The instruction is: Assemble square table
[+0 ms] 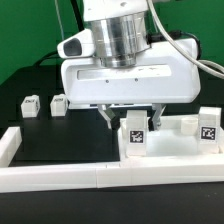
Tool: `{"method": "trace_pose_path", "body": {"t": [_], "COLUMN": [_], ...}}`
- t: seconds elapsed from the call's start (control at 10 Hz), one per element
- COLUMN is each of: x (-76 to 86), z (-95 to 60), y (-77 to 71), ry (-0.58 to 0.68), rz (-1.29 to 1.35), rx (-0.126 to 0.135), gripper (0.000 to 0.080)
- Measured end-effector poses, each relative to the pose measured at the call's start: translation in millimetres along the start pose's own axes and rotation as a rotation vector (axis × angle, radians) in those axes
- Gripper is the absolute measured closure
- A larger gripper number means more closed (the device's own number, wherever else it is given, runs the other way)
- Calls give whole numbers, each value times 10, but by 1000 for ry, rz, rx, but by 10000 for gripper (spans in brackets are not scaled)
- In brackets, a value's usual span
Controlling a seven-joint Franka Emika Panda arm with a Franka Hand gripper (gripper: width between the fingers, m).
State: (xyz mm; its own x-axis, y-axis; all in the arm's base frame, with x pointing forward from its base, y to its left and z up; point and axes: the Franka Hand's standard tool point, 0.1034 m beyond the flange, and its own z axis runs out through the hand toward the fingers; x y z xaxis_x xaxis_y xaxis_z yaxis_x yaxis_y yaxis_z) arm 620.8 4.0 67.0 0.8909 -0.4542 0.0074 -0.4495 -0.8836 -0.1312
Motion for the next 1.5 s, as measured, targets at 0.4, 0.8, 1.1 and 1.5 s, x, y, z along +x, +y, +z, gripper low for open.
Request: {"method": "trace_pose_path", "body": {"t": [0.4,0.8,1.1,1.5], "x": [-2,9,39,30], "z": [4,-13,5,20], "y": [-2,-20,-44,-60], "ry": [-1,-33,-72,-56], "rz": [255,781,1225,1251], "rx": [1,-7,29,31], "gripper": [511,511,511,503]}}
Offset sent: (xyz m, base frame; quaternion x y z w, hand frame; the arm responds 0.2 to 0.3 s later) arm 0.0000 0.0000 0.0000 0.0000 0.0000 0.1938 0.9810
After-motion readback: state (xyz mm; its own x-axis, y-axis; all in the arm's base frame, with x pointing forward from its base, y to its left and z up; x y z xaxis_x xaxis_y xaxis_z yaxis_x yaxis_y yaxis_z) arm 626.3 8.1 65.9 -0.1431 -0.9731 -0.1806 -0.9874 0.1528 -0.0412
